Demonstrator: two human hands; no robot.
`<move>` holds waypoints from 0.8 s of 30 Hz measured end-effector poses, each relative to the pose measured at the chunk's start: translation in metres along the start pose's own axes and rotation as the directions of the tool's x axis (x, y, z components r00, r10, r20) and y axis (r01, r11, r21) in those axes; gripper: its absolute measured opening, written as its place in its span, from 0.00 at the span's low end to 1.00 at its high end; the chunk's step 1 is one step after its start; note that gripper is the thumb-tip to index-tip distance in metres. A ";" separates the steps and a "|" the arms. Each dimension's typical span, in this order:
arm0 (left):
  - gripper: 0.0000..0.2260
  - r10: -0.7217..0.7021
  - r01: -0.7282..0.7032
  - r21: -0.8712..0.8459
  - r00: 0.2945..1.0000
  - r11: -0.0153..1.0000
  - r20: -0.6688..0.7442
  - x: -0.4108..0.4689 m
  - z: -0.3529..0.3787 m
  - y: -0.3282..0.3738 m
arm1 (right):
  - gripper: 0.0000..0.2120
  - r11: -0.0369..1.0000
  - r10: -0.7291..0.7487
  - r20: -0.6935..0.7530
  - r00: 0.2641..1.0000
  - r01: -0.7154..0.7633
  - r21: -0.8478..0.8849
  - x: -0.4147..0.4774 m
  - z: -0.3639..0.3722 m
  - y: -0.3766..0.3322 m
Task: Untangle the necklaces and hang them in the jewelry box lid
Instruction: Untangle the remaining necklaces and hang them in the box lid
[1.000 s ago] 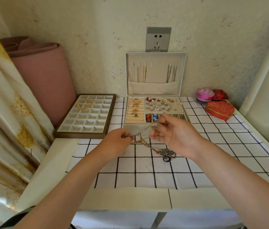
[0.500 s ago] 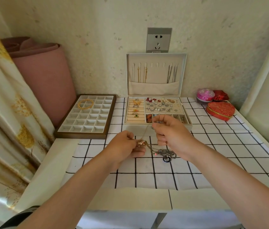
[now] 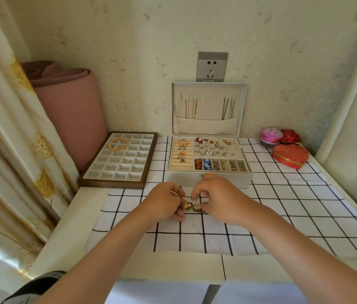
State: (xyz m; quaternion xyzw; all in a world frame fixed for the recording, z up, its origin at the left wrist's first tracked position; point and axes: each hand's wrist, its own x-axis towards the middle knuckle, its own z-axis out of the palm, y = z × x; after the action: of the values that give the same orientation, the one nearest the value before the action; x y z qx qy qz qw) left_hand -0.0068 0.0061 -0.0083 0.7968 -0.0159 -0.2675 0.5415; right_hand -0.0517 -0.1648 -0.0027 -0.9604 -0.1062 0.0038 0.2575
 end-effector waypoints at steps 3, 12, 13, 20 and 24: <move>0.10 0.046 -0.047 0.090 0.999 0.995 0.009 -0.006 -0.003 0.001 | 0.10 0.995 -0.009 0.024 1.000 0.011 -0.097 -0.001 0.002 -0.002; 0.12 0.206 -0.203 0.181 0.979 0.962 -0.001 -0.032 -0.010 0.017 | 0.06 0.988 0.150 0.109 0.983 -0.154 0.031 -0.017 -0.023 -0.021; 0.12 0.222 -0.214 0.190 0.975 0.958 -0.019 -0.034 -0.009 0.018 | 0.06 0.988 0.153 0.113 0.982 -0.156 0.017 -0.019 -0.023 -0.024; 0.11 0.095 -0.108 -0.251 0.994 0.962 -0.063 -0.038 0.002 0.023 | 0.09 0.981 0.094 0.063 0.994 -0.082 -0.174 -0.027 -0.024 -0.036; 0.14 0.171 -0.184 -0.120 0.979 0.976 -0.110 -0.042 0.003 0.028 | 0.13 0.985 0.121 0.021 0.992 -0.123 0.121 -0.026 -0.029 -0.029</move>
State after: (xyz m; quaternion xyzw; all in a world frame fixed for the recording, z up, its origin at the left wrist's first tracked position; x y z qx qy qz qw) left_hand -0.0371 0.0053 0.0325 0.7678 -0.0428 -0.1786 0.6138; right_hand -0.0817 -0.1597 0.0354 -0.9476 -0.0486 0.0325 0.3141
